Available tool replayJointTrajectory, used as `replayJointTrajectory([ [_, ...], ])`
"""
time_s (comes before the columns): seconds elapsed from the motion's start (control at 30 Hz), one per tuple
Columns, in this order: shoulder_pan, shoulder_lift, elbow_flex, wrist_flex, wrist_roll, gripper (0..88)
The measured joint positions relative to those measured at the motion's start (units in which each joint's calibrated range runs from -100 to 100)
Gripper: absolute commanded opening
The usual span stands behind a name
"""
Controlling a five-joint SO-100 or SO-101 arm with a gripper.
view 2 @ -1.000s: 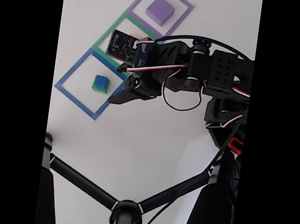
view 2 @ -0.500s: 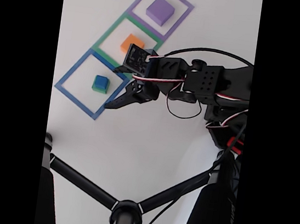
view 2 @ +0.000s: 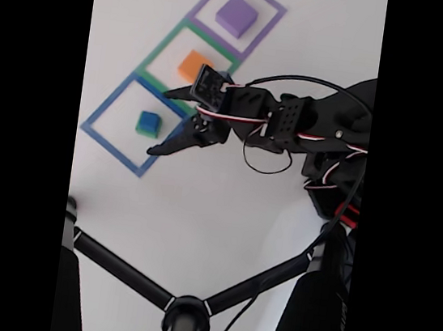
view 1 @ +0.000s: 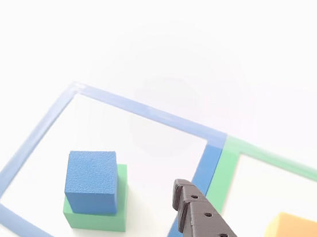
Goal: Tower of hanoi
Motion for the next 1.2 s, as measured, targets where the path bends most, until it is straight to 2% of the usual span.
replayJointTrajectory([
  [0.47,-0.9,12.16,-2.35,-10.67,0.0,37.6],
  [1.2,-4.01,17.64,-5.83,-13.4,0.0,33.0],
])
